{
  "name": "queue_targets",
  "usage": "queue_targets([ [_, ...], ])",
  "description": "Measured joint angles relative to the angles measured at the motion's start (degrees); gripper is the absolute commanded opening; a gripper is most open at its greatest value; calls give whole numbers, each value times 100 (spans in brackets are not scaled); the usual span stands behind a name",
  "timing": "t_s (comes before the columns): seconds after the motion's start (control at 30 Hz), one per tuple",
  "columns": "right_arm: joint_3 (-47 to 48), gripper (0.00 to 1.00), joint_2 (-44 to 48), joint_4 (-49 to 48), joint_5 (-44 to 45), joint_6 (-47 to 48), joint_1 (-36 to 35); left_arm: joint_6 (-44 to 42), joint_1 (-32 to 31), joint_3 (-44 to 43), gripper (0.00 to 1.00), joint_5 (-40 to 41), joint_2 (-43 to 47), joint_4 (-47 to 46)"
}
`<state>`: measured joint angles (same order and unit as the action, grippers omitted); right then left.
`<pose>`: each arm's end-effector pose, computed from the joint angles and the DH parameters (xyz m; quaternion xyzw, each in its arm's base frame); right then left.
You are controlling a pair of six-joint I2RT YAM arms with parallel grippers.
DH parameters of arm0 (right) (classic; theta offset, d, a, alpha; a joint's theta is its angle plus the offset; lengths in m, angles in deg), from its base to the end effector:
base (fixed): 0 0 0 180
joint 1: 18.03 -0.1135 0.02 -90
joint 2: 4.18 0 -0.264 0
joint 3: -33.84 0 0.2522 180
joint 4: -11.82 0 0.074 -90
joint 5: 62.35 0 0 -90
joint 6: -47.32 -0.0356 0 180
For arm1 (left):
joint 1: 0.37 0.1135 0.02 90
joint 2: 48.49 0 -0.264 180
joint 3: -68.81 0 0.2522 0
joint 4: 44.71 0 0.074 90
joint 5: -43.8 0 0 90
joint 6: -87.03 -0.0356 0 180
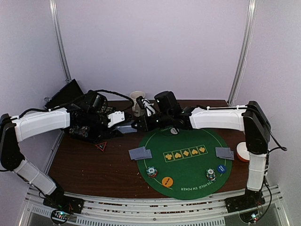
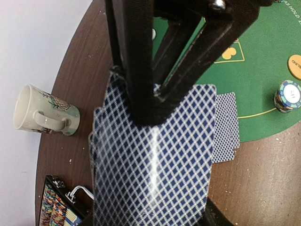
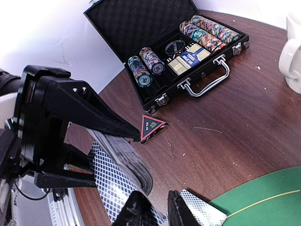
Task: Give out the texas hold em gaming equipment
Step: Pick up the poker card from the face-down deck piles.
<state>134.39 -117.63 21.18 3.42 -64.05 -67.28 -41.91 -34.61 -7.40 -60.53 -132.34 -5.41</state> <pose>0.2954 0.3652 0.2591 -0.3091 0.7597 0.4572 0.3439 0.2561 -0.1849 0.2632 0.5869 0.7138 -0.1010 0.3686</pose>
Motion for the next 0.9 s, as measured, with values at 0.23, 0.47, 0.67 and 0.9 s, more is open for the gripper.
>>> queue_targets([
  [0.23,59,1,129,317,2,81,-2,0,0,0,51,22,0,0],
  [0.47,151,0,260,728,96,249,0,0,0,0,51,22,0,-7],
  [0.67,192,0,424,1097,214,457,0,0,0,0,51,20,0,-7],
  [0.9,190,0,914,1379,291,717,26,0,-11,0,51,20,0,-7],
])
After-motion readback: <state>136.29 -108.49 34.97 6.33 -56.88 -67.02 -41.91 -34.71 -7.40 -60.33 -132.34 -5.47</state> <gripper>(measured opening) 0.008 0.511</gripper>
